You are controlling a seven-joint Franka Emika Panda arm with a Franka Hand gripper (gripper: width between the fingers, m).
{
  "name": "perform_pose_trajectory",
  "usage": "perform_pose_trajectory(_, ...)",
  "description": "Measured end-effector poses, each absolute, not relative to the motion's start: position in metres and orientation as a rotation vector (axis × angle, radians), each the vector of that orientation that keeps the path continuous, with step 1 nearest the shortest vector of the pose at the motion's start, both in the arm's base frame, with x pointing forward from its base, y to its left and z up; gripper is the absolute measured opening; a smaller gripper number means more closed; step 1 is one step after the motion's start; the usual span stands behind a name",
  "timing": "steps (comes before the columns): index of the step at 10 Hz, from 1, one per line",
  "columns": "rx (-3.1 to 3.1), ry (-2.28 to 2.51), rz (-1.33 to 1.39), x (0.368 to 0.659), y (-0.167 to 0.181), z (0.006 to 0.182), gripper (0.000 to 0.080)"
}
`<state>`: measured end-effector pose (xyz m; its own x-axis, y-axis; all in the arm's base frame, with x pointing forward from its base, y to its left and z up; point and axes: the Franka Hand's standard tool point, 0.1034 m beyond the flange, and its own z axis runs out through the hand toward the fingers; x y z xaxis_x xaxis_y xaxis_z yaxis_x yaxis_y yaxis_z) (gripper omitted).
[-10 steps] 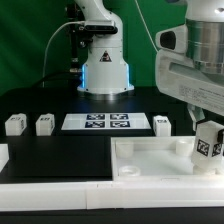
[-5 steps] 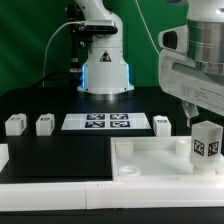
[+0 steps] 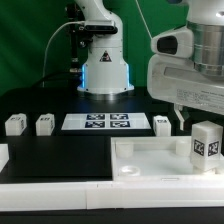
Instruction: Assemble one leg
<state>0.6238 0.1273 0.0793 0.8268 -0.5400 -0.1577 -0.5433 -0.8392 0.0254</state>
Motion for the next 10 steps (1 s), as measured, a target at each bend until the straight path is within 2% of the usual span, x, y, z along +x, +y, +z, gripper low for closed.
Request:
perform_pose_trajectory(7, -3.033, -0.411, 0.208, 0.625, 0.1217, 0.0788, 0.0649)
perform_pose_trajectory(10, -2.936, -0.809, 0.19, 0.6253, 0.1191, 0.0784, 0.0649)
